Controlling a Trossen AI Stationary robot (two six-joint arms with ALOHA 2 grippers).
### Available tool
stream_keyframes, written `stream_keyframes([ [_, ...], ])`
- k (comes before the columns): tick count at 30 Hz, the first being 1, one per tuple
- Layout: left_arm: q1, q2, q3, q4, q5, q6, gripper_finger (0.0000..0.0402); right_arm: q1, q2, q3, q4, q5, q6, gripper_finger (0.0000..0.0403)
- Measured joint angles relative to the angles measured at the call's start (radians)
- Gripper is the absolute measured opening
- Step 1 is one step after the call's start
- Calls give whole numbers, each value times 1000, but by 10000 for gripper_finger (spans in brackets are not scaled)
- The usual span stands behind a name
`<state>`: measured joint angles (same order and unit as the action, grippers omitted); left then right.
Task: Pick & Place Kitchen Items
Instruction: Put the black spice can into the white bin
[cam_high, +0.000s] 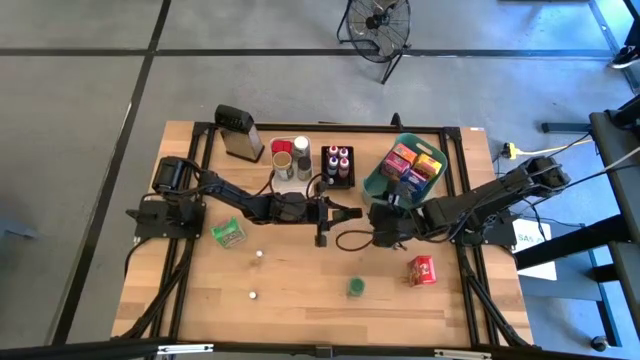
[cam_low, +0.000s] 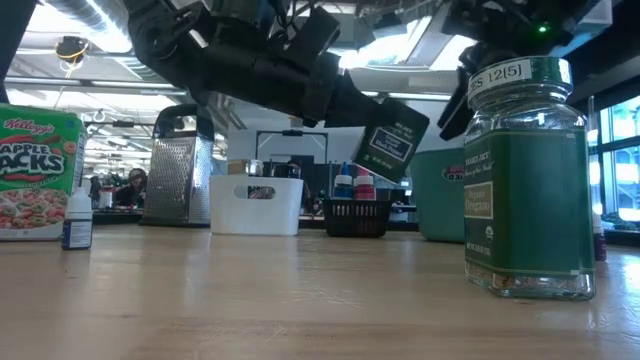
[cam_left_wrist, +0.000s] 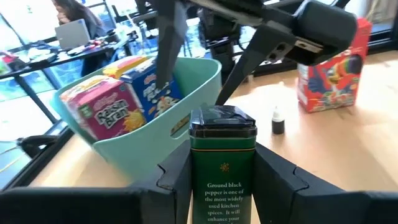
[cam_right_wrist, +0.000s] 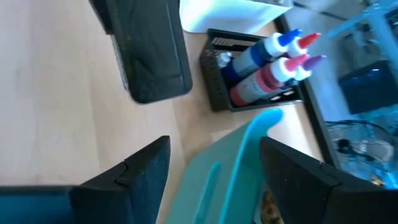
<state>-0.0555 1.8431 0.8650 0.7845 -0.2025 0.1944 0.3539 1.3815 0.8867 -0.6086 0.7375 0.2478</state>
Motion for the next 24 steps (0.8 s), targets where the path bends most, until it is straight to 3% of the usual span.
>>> stream_keyframes([
  [10,-1,-39,0,-62,-32,1,124,88,0,0,-132,178,163,250],
  [18,-7,-206,0,-227,-82,-2,124,148,0,0,-182,181,224,250],
  [24,-9,-368,-52,-325,-193,34,122,175,0,0,-185,178,228,250],
])
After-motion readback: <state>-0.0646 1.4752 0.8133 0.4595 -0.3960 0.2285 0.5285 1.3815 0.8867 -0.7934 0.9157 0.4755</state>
